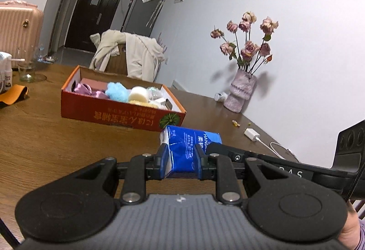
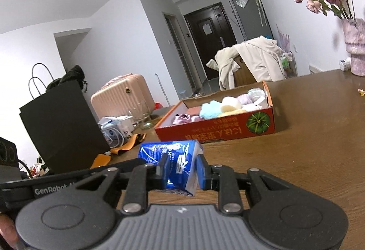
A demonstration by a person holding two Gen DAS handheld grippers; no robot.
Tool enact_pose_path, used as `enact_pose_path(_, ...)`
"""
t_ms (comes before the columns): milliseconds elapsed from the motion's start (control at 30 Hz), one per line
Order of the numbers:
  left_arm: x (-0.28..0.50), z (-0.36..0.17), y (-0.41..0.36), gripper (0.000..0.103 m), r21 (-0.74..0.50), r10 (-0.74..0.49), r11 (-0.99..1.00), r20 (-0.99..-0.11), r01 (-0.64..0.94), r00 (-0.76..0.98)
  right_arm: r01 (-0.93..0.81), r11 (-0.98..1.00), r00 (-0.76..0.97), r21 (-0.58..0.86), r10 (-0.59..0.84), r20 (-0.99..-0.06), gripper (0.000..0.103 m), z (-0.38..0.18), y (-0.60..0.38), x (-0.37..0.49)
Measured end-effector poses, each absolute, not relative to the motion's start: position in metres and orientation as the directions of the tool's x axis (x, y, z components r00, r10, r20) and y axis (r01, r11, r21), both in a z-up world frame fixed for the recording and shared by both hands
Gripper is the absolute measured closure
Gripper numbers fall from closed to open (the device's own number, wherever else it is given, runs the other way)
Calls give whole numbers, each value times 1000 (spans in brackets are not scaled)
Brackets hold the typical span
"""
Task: Organize soft objects
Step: 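Carry the blue tissue box into the red box and open both grippers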
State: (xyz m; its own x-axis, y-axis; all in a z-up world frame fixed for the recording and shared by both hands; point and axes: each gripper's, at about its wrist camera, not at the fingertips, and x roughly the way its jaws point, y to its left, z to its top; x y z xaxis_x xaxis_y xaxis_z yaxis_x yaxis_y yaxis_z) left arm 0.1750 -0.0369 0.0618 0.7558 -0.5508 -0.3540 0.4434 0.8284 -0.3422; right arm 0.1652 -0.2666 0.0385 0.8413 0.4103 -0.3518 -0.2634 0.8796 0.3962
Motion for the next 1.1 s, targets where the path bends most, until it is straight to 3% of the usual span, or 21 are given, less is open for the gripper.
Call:
enact_pose_path(300,217,102,-20,80,-275,-495,863,-299,423,816,-353,850,831,392,477,-286,79,74,-252,214)
enact_pose_path(533,318,119,-15,80,-261,-469,879,-311,400,827,-378,822,820,426,511,-257,79,93,-250,308)
enact_pose_path(700,396,100,-22,80,-230,-428,903,-388,364,816,-342,806,784,483,528,-326,79,71,-249,398)
enact_pose_path(900,461,54,-31,80,-206,-384,923,-507,324,772,-235,762,688,603,569,-450,79,7,-254,490)
enact_pose_path(1100,490,17,-52,80,-152,-357,929,-605,337,712,-175,789,616,589,555,-560,81,-32,-263,519)
